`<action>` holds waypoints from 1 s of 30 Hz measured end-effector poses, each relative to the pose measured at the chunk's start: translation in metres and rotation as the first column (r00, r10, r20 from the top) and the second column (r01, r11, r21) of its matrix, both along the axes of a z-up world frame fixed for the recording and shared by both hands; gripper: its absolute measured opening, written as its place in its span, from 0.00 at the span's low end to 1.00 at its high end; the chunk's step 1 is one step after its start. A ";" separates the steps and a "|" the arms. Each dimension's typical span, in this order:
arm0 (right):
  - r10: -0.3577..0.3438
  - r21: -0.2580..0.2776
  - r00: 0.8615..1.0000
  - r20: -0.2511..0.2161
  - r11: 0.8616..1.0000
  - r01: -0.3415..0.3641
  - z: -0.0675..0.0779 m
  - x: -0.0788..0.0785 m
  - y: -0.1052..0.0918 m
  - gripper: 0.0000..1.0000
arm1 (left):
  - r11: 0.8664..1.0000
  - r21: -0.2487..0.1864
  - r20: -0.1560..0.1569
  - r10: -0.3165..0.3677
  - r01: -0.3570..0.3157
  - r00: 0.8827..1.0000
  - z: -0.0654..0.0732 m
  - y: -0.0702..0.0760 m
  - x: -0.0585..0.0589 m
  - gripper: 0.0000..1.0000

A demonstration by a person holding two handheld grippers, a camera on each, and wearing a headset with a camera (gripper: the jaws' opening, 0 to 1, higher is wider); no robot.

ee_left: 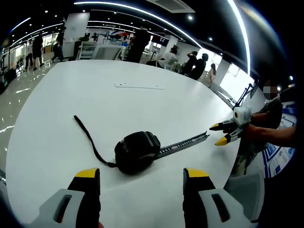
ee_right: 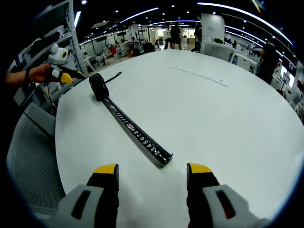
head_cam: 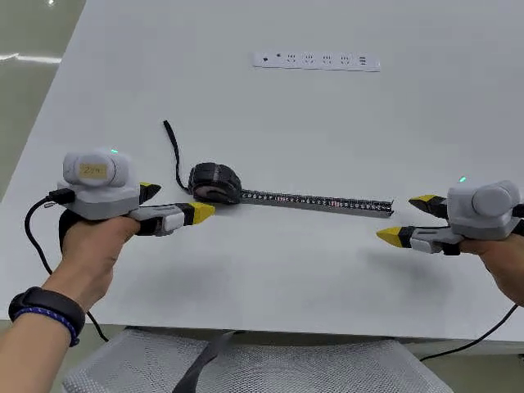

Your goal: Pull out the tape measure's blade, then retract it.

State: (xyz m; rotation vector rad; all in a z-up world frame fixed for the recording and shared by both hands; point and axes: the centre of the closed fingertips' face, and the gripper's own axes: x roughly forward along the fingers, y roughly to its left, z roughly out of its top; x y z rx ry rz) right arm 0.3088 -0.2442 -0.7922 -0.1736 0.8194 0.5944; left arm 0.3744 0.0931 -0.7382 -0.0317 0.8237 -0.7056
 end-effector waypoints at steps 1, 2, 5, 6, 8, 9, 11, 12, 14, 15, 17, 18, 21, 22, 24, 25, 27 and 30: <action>0.008 -0.006 1.000 -0.002 1.000 -0.008 -0.001 0.001 -0.001 0.57 | 1.000 -0.004 -0.005 0.003 -0.003 1.000 0.000 -0.001 0.002 0.68; 0.016 -0.014 1.000 -0.003 1.000 -0.016 -0.001 0.002 -0.002 0.57 | 1.000 -0.011 -0.005 0.007 -0.007 1.000 0.001 -0.002 0.005 0.68; 0.029 -0.022 1.000 -0.006 0.999 -0.029 -0.003 0.004 -0.005 0.57 | 1.000 -0.016 -0.010 0.010 -0.010 1.000 0.001 -0.005 0.008 0.67; 0.035 -0.026 0.999 -0.008 0.999 -0.036 -0.003 0.004 -0.005 0.56 | 1.000 -0.017 -0.009 0.010 -0.011 1.000 0.001 -0.006 0.009 0.67; 0.053 -0.035 0.999 -0.013 0.998 -0.053 -0.005 0.005 -0.006 0.56 | 1.000 -0.020 -0.011 0.009 -0.009 1.000 0.001 -0.008 0.012 0.67; 0.061 -0.040 0.998 -0.014 0.997 -0.061 -0.006 0.005 -0.007 0.55 | 1.000 -0.019 -0.012 0.009 -0.009 1.000 0.000 -0.009 0.013 0.67; 0.078 -0.049 0.997 -0.020 0.996 -0.079 -0.008 0.005 -0.006 0.55 | 1.000 -0.022 -0.019 0.012 -0.012 1.000 0.000 -0.011 0.015 0.67; 0.093 -0.053 0.995 -0.025 0.994 -0.095 -0.008 0.005 -0.005 0.54 | 1.000 -0.026 -0.020 0.015 -0.016 1.000 0.000 -0.012 0.017 0.67; 0.118 -0.070 0.993 -0.024 0.990 -0.119 -0.009 0.006 -0.004 0.53 | 0.999 -0.028 -0.023 0.016 -0.017 1.000 0.000 -0.014 0.019 0.67; 0.131 -0.075 0.991 -0.021 0.988 -0.132 -0.008 0.007 -0.003 0.53 | 0.999 -0.028 -0.026 0.018 -0.019 0.999 -0.001 -0.015 0.021 0.66; 0.149 -0.070 0.989 -0.022 0.986 -0.150 -0.009 0.009 -0.002 0.52 | 0.999 -0.028 -0.030 0.018 -0.019 0.999 -0.001 -0.017 0.025 0.66; 0.157 -0.072 0.987 -0.023 0.985 -0.159 -0.010 0.009 -0.001 0.52 | 0.999 -0.027 -0.034 0.020 -0.021 0.999 -0.001 -0.018 0.026 0.66; 0.172 -0.077 0.984 -0.033 0.982 -0.174 -0.012 0.010 -0.002 0.51 | 0.999 -0.028 -0.038 0.021 -0.022 0.999 -0.001 -0.019 0.028 0.66; 0.174 -0.078 0.984 -0.034 0.981 -0.176 -0.012 0.010 -0.002 0.51 | 0.999 -0.029 -0.038 0.021 -0.022 0.999 -0.001 -0.019 0.028 0.66; 0.192 -0.089 0.981 -0.038 0.977 -0.195 -0.013 0.011 -0.001 0.50 | 0.999 -0.028 -0.041 0.021 -0.022 0.999 -0.001 -0.021 0.030 0.65; 0.208 -0.098 0.977 -0.041 0.972 -0.211 -0.013 0.012 -0.001 0.50 | 0.999 -0.027 -0.045 0.020 -0.022 0.999 -0.002 -0.022 0.032 0.65; 0.273 -0.120 0.961 -0.055 0.953 -0.277 -0.016 0.015 0.002 0.49 | 1.000 -0.019 -0.058 0.020 -0.021 0.998 -0.004 -0.027 0.038 0.65; 0.319 -0.143 0.945 -0.069 0.935 -0.326 -0.017 0.016 0.003 0.46 | 1.000 -0.018 -0.064 0.021 -0.023 0.998 -0.004 -0.030 0.039 0.65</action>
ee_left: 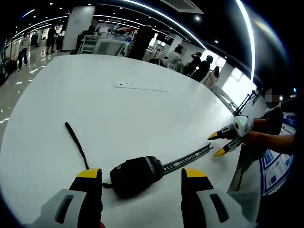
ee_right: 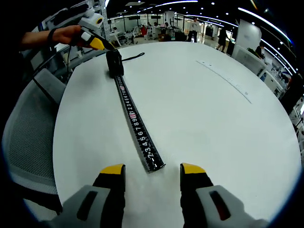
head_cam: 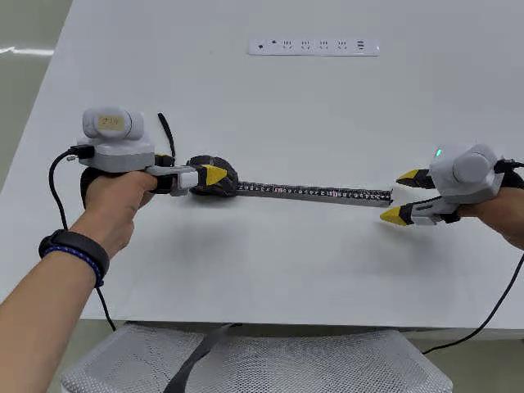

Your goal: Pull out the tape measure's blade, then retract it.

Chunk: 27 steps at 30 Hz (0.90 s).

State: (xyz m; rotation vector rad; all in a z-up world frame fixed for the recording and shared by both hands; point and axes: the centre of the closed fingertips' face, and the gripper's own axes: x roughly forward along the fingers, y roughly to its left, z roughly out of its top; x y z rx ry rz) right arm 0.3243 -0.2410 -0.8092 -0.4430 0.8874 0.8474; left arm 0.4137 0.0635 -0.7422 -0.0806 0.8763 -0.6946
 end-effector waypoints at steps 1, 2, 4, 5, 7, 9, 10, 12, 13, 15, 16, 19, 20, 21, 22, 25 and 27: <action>0.011 -0.007 1.000 -0.001 1.000 -0.011 0.000 0.000 0.000 0.46 | 1.000 -0.002 0.000 0.000 0.000 1.000 0.000 -0.001 0.000 0.65; 0.022 -0.012 1.000 -0.001 1.000 -0.022 0.000 0.001 0.001 0.45 | 1.000 -0.004 -0.002 0.002 -0.002 1.000 0.000 -0.001 0.001 0.65; 0.051 -0.020 0.999 -0.001 0.999 -0.051 -0.001 0.002 0.002 0.42 | 1.000 -0.003 -0.008 0.007 -0.007 1.000 0.000 -0.003 0.002 0.65; 0.064 -0.023 0.998 -0.001 0.998 -0.064 -0.001 0.002 0.003 0.40 | 1.000 0.001 -0.012 0.009 -0.009 1.000 -0.001 -0.004 0.003 0.65; 0.089 -0.022 0.996 -0.010 0.996 -0.089 -0.001 0.002 0.005 0.37 | 1.000 0.005 -0.020 0.013 -0.013 1.000 -0.003 -0.005 0.004 0.65; 0.116 -0.038 0.993 -0.014 0.993 -0.116 -0.003 0.003 0.005 0.34 | 1.000 0.011 -0.030 0.018 -0.018 0.999 -0.004 -0.006 0.005 0.65; 0.120 -0.042 0.993 -0.015 0.992 -0.121 -0.004 0.003 0.005 0.33 | 1.000 0.013 -0.032 0.020 -0.019 0.999 -0.005 -0.006 0.005 0.65; 0.146 -0.051 0.989 -0.027 0.988 -0.147 -0.005 0.003 0.005 0.32 | 1.000 0.008 -0.039 0.025 -0.024 0.999 -0.004 -0.008 0.004 0.65; 0.153 -0.052 0.988 -0.030 0.987 -0.155 -0.005 0.003 0.006 0.31 | 1.000 0.002 -0.043 0.027 -0.027 0.999 -0.004 -0.009 0.005 0.65; 0.167 -0.049 0.985 -0.032 0.984 -0.169 -0.005 0.004 0.007 0.28 | 1.000 0.011 -0.053 0.029 -0.028 0.998 -0.006 -0.010 0.005 0.65; 0.173 -0.053 0.984 -0.035 0.983 -0.175 -0.006 0.004 0.006 0.28 | 1.000 0.014 -0.055 0.028 -0.027 0.998 -0.006 -0.011 0.005 0.65; 0.207 -0.081 0.977 -0.058 0.974 -0.212 -0.010 0.002 0.004 0.25 | 1.000 0.006 -0.073 0.024 -0.024 0.997 -0.007 -0.014 0.004 0.65; 0.216 -0.085 0.975 -0.061 0.972 -0.220 -0.010 0.002 0.004 0.24 | 1.000 0.006 -0.075 0.022 -0.022 0.997 -0.007 -0.015 0.003 0.65; 0.229 -0.091 0.971 -0.069 0.968 -0.235 -0.011 0.000 0.004 0.23 | 1.000 0.009 -0.079 0.021 -0.020 0.997 -0.007 -0.016 0.003 0.65; 0.242 -0.106 0.968 -0.070 0.963 -0.249 -0.013 0.000 0.003 0.22 | 1.000 0.017 -0.082 0.020 -0.019 0.996 -0.008 -0.017 0.003 0.65; 0.242 -0.099 0.967 -0.080 0.963 -0.249 -0.013 0.000 0.004 0.19 | 0.999 0.034 -0.092 0.030 -0.027 0.995 -0.011 -0.018 0.004 0.65; 0.242 -0.090 0.966 -0.088 0.964 -0.250 -0.014 -0.001 0.006 0.15 | 0.999 0.036 -0.104 0.042 -0.039 0.994 -0.012 -0.019 0.005 0.65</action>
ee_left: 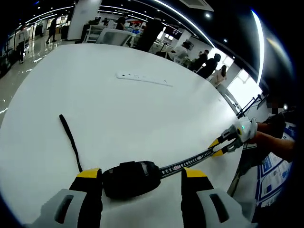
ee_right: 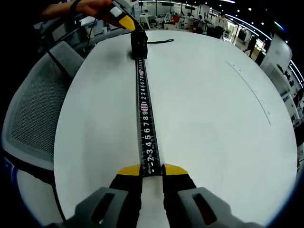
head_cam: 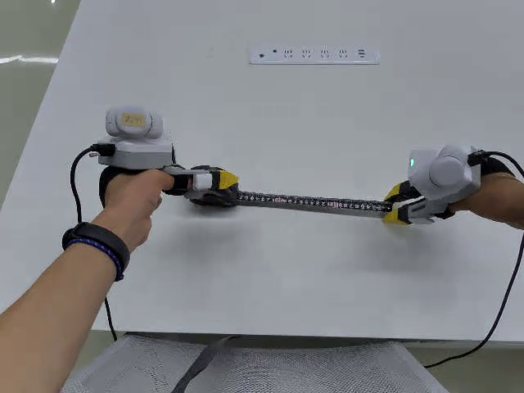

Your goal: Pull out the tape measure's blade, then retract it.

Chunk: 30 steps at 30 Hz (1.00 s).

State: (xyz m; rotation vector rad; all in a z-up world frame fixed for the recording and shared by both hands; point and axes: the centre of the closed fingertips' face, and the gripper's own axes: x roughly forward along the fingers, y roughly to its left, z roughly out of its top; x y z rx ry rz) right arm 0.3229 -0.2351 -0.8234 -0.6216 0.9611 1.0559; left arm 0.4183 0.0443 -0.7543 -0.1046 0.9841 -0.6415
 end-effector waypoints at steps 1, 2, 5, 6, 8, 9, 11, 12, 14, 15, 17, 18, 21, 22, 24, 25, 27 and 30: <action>0.003 -0.001 1.000 0.003 1.000 -0.003 0.000 0.000 0.000 0.15 | 1.000 0.004 -0.007 0.004 -0.004 1.000 -0.001 -0.001 0.000 0.65; 0.000 0.000 1.000 0.001 1.000 0.000 0.000 0.000 0.000 0.15 | 1.000 0.012 -0.007 0.008 -0.008 1.000 -0.002 -0.001 0.001 0.65; -0.001 0.002 1.000 0.001 1.000 0.001 0.000 0.000 0.000 0.15 | 0.999 0.042 -0.023 0.021 -0.020 1.000 -0.005 -0.002 0.002 0.65; -0.001 0.001 1.000 0.002 1.000 0.001 0.000 0.000 0.000 0.15 | 0.997 0.071 -0.034 0.025 -0.023 0.999 -0.008 -0.001 0.002 0.65; -0.004 0.002 1.000 0.003 1.000 0.004 -0.001 0.000 0.000 0.15 | 0.992 0.121 -0.054 0.041 -0.034 0.998 -0.014 0.000 0.002 0.65; -0.005 0.002 1.000 0.004 1.000 0.005 -0.001 0.000 0.000 0.15 | 0.990 0.134 -0.057 0.046 -0.038 0.997 -0.016 -0.001 0.002 0.65; -0.036 0.016 0.999 -0.006 0.999 0.036 -0.001 0.001 0.000 0.15 | 0.984 0.169 -0.064 0.067 -0.055 0.996 -0.020 -0.003 0.003 0.66; -0.039 0.020 0.999 -0.008 0.999 0.040 -0.001 0.001 -0.001 0.15 | 0.980 0.189 -0.066 0.077 -0.063 0.995 -0.021 -0.003 0.003 0.67; -0.036 0.023 0.999 -0.008 0.999 0.036 -0.001 0.000 0.000 0.15 | 0.964 0.257 -0.080 0.082 -0.059 0.993 -0.027 -0.001 0.001 0.67; -0.035 0.023 0.999 -0.007 0.999 0.035 -0.001 0.000 0.000 0.15 | 0.959 0.279 -0.083 0.080 -0.054 0.993 -0.027 0.000 -0.001 0.67; -0.029 0.022 1.000 -0.003 0.999 0.029 -0.001 0.000 0.000 0.15 | 0.948 0.314 -0.075 0.074 -0.047 0.994 -0.028 -0.001 -0.002 0.67; -0.029 0.023 1.000 -0.001 0.999 0.029 -0.001 0.000 0.000 0.15 | 0.944 0.326 -0.074 0.073 -0.045 0.995 -0.029 -0.001 -0.003 0.67; -0.029 0.023 1.000 0.000 0.999 0.029 -0.001 0.000 0.000 0.15 | 0.944 0.328 -0.072 0.075 -0.048 0.995 -0.029 -0.001 -0.002 0.64; -0.029 0.023 1.000 0.000 0.999 0.029 -0.001 0.000 0.000 0.15 | 0.943 0.328 -0.072 0.076 -0.048 0.995 -0.029 -0.001 -0.002 0.62; -0.029 0.023 1.000 0.001 0.999 0.029 -0.001 0.000 0.000 0.15 | 0.943 0.330 -0.071 0.077 -0.050 0.995 -0.029 -0.001 -0.002 0.59; -0.029 0.023 1.000 0.001 0.999 0.029 -0.001 0.000 0.000 0.15 | 0.942 0.331 -0.070 0.078 -0.051 0.994 -0.030 -0.001 -0.002 0.59; -0.039 0.043 0.999 0.009 0.998 0.038 -0.001 -0.001 0.001 0.15 | 0.927 0.373 -0.060 0.073 -0.046 0.995 -0.032 0.007 -0.003 0.59; -0.034 0.044 0.999 0.014 0.998 0.034 -0.001 -0.001 0.001 0.15 | 0.920 0.389 -0.063 0.079 -0.048 0.995 -0.034 0.006 -0.003 0.59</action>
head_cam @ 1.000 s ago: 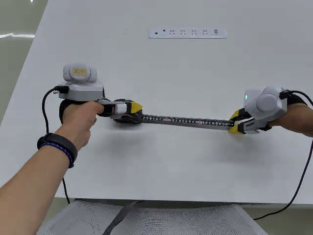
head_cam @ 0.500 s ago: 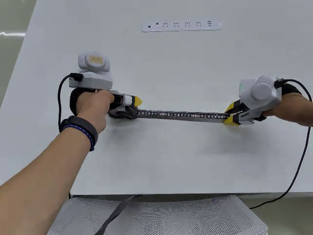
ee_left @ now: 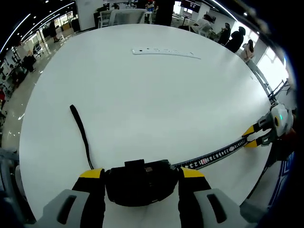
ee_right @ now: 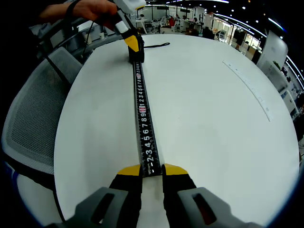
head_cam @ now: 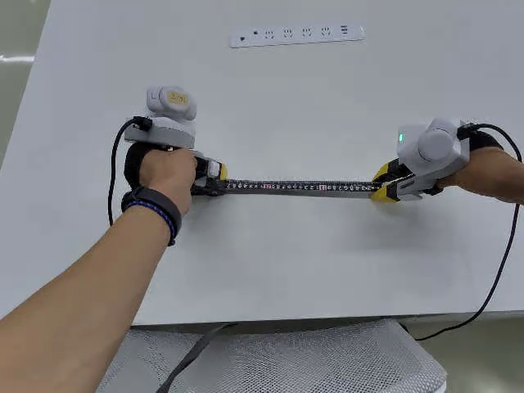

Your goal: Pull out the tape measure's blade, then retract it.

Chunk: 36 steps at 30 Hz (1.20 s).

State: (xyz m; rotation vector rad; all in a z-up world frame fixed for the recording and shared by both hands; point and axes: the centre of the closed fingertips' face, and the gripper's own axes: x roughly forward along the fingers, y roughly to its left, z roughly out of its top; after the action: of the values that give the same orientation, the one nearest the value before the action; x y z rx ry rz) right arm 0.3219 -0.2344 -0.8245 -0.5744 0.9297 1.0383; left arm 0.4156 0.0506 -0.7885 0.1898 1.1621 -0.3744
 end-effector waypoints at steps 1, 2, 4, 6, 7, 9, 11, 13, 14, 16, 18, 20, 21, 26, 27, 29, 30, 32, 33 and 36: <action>0.001 0.000 1.000 0.000 1.000 -0.001 0.000 0.000 0.000 0.15 | 1.000 0.009 0.001 -0.004 0.004 1.000 0.000 0.000 -0.001 0.59; 0.001 0.001 1.000 0.001 1.000 -0.001 0.000 0.000 0.000 0.15 | 1.000 0.018 0.002 -0.007 0.007 1.000 0.000 0.000 -0.002 0.60; 0.002 0.001 1.000 0.001 1.000 -0.002 0.000 0.000 0.000 0.15 | 0.999 0.035 0.001 -0.009 0.009 1.000 -0.001 0.000 -0.001 0.60; 0.004 0.001 1.000 0.005 1.000 -0.004 0.000 0.000 0.000 0.15 | 0.999 0.045 0.000 -0.011 0.011 1.000 -0.001 0.001 0.000 0.60; 0.004 0.001 1.000 0.007 1.000 -0.004 0.000 0.000 0.000 0.15 | 0.999 0.044 0.000 -0.008 0.008 1.000 -0.002 0.001 0.000 0.60; 0.004 0.001 1.000 0.011 1.000 -0.004 0.000 0.000 0.000 0.15 | 0.999 0.047 -0.002 -0.005 0.005 1.000 -0.002 0.001 0.001 0.59; 0.003 0.002 1.000 0.016 1.000 -0.003 0.000 0.000 0.000 0.15 | 0.999 0.048 0.002 -0.002 0.002 1.000 -0.003 0.001 0.001 0.59; 0.004 0.005 1.000 0.020 1.000 -0.004 0.000 0.000 -0.001 0.15 | 0.999 0.048 0.013 -0.008 0.007 1.000 -0.003 0.002 0.001 0.59; 0.005 0.006 1.000 0.022 1.000 -0.005 0.000 0.000 -0.001 0.15 | 0.999 0.047 0.019 -0.008 0.008 1.000 -0.002 0.002 0.000 0.58; 0.008 0.007 1.000 0.027 1.000 -0.008 0.000 -0.001 -0.001 0.15 | 0.999 0.042 0.030 -0.007 0.005 1.000 -0.002 0.002 0.001 0.58; 0.011 0.008 0.999 0.030 1.000 -0.011 0.000 -0.001 -0.001 0.15 | 0.999 0.049 0.036 -0.006 0.004 0.999 -0.002 0.002 0.001 0.58; 0.018 0.005 0.999 0.040 1.000 -0.018 0.001 -0.002 0.000 0.15 | 0.998 0.057 0.038 -0.004 0.002 0.999 -0.003 0.002 0.002 0.57; 0.020 0.004 0.999 0.044 1.000 -0.020 0.001 -0.002 0.001 0.15 | 0.998 0.058 0.039 -0.005 0.003 0.999 -0.003 0.002 0.002 0.57; 0.023 0.004 0.998 0.055 1.000 -0.024 0.000 -0.001 0.005 0.15 | 0.998 0.064 0.047 -0.010 0.007 0.999 -0.004 0.002 0.004 0.57; 0.025 0.005 0.998 0.056 1.000 -0.026 0.001 -0.001 0.006 0.15 | 0.998 0.068 0.044 -0.013 0.010 0.999 -0.004 0.002 0.003 0.57; 0.029 0.005 0.998 0.060 1.000 -0.029 0.001 -0.001 0.008 0.15 | 0.998 0.066 0.050 -0.012 0.009 0.999 -0.003 0.002 0.003 0.57; 0.029 0.006 0.998 0.063 1.000 -0.030 0.002 0.000 0.008 0.15 | 0.998 0.063 0.049 -0.011 0.008 0.999 -0.003 0.002 0.002 0.57; 0.028 0.010 0.997 0.067 1.000 -0.029 0.003 0.000 0.009 0.15 | 0.998 0.066 0.051 -0.011 0.008 0.999 -0.003 0.002 0.002 0.57; 0.027 0.014 0.997 0.069 1.000 -0.028 0.003 0.001 0.011 0.15 | 0.998 0.067 0.050 -0.012 0.008 0.999 -0.003 0.002 0.001 0.57; 0.031 0.017 0.997 0.077 0.999 -0.032 0.004 0.002 0.014 0.15 | 0.998 0.063 0.054 -0.012 0.008 0.998 -0.002 0.001 0.000 0.57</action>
State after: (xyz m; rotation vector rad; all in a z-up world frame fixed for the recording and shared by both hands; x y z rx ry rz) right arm 0.3236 -0.2204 -0.8202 -0.6109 0.8453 1.0453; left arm 0.4158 0.0516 -0.7908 0.2591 1.1200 -0.3398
